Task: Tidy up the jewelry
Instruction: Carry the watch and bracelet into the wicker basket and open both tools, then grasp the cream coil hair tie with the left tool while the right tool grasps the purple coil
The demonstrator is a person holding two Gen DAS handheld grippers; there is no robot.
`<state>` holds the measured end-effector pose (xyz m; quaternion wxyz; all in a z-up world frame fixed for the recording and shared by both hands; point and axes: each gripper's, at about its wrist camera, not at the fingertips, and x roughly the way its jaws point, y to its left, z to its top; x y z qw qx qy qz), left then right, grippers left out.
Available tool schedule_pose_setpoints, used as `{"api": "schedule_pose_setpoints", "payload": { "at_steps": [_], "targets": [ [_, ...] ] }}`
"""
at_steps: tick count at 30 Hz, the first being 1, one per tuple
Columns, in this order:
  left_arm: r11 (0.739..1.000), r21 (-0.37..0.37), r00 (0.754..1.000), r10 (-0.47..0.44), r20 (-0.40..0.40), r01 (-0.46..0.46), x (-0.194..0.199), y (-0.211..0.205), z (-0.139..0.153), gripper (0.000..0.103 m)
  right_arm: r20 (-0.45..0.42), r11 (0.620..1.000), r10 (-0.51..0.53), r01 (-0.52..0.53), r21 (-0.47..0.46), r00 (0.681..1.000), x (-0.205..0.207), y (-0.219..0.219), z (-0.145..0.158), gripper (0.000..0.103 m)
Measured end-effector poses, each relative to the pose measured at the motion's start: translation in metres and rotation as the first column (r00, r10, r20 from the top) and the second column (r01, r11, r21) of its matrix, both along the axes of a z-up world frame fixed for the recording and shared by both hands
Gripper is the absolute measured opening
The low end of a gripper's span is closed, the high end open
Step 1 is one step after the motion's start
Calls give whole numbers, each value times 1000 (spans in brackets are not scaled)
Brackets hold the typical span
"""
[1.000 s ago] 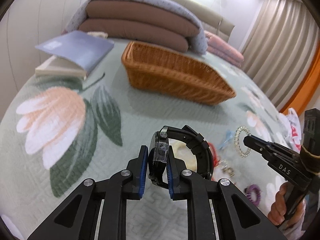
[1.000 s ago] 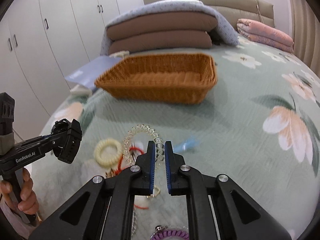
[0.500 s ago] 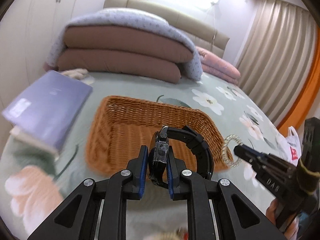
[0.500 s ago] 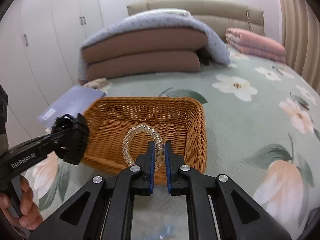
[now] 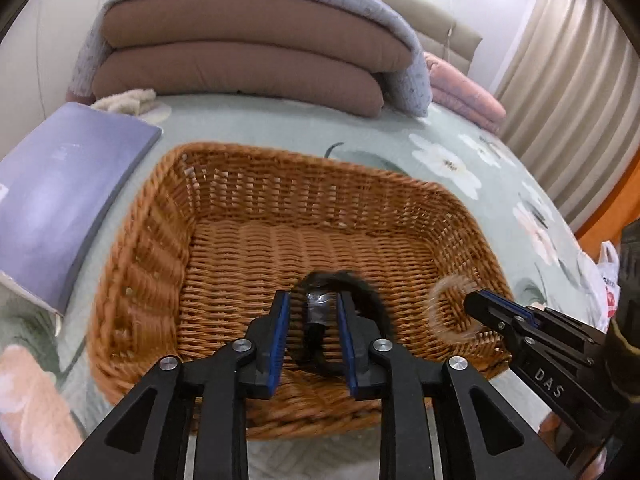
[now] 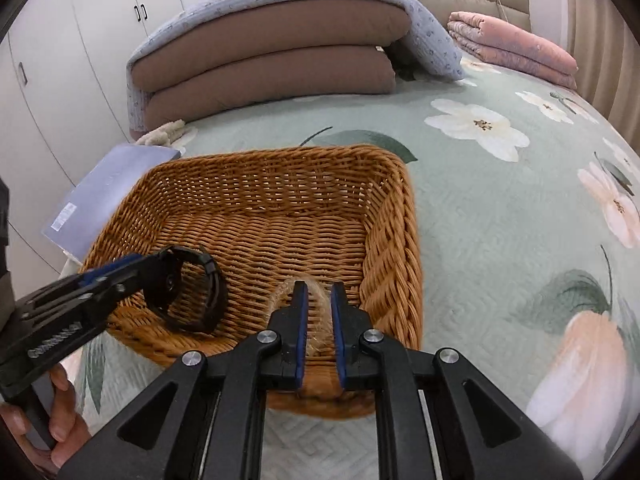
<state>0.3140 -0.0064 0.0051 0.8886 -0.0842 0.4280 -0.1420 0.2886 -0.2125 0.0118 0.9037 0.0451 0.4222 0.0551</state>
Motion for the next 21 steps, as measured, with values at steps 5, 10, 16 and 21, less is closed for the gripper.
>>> {"api": "schedule_pose_setpoints", "payload": {
  "at_steps": [5, 10, 16, 21],
  "targets": [
    [1000, -22, 996, 0, 84, 2, -30, 13, 24, 51, 49, 1000, 13, -13, 1, 999, -33, -3, 17, 19],
    [998, -63, 992, -6, 126, 14, -78, 32, 39, 51, 96, 998, 46, -50, 37, 994, -96, -8, 24, 23],
    [994, -106, 992, 4, 129, 10, -148, 53, 40, 51, 146, 996, 57, -66, 54, 988, -179, -21, 16, 24],
    [993, -120, 992, 35, 123, -20, -191, 59, 29, 51, 178, 999, 39, -44, 30, 983, -239, -29, -1, 24]
  ]
}}
